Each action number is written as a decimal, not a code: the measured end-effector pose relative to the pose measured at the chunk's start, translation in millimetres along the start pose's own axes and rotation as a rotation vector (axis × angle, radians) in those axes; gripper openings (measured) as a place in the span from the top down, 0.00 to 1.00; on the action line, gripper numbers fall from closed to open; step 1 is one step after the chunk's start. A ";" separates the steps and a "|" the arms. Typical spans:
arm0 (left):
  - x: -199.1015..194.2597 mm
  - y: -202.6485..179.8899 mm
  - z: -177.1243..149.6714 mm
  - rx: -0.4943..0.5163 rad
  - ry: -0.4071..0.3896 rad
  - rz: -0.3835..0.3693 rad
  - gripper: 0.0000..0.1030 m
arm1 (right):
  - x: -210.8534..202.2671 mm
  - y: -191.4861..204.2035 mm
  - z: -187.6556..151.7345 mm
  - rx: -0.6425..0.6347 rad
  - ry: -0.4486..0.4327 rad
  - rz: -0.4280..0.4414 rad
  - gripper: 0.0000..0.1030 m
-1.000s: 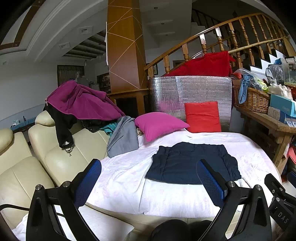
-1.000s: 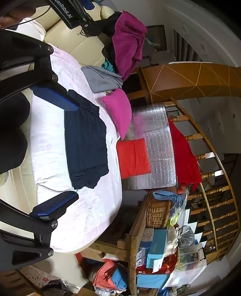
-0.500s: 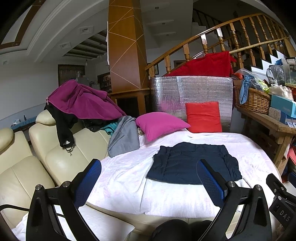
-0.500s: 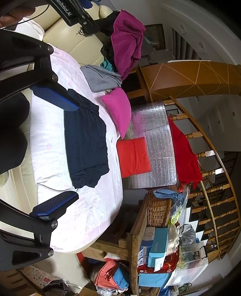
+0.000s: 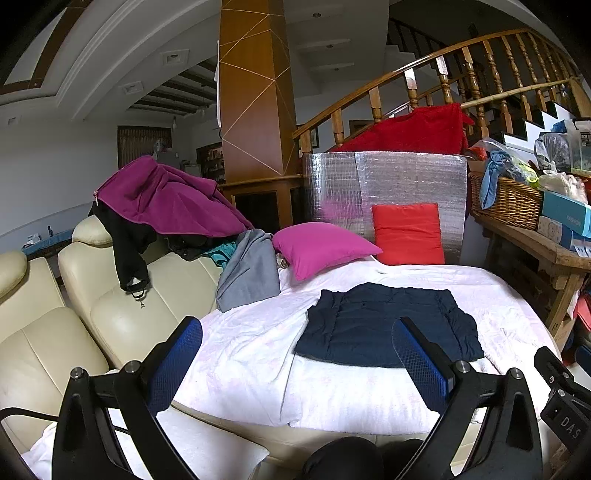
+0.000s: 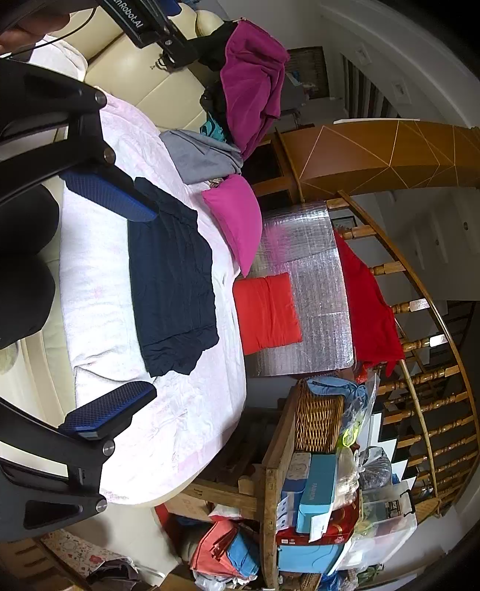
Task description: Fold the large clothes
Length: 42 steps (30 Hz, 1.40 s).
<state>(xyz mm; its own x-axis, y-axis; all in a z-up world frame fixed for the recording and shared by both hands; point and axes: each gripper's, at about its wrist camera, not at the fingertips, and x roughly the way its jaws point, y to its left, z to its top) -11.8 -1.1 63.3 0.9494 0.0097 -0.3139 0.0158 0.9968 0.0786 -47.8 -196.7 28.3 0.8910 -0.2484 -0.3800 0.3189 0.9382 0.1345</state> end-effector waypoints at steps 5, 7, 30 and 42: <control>1.2 0.7 -0.2 -0.004 0.004 0.000 0.01 | 0.3 -0.4 0.4 -0.001 -0.001 0.000 0.12; 1.8 0.3 -0.5 -0.003 0.006 0.000 0.01 | 0.6 -0.8 0.4 0.000 -0.001 0.001 0.12; 6.2 0.4 -2.5 -0.002 0.011 -0.008 0.01 | 4.5 0.1 0.3 -0.004 0.005 -0.005 0.12; 33.2 0.8 4.2 -0.014 0.042 -0.030 0.01 | 29.2 3.2 11.2 -0.023 0.027 -0.015 0.12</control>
<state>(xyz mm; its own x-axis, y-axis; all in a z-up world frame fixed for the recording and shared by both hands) 21.0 -0.4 56.9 0.9346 -0.0176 -0.3552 0.0397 0.9977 0.0550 -17.1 -203.6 27.9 0.8770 -0.2567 -0.4061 0.3249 0.9396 0.1078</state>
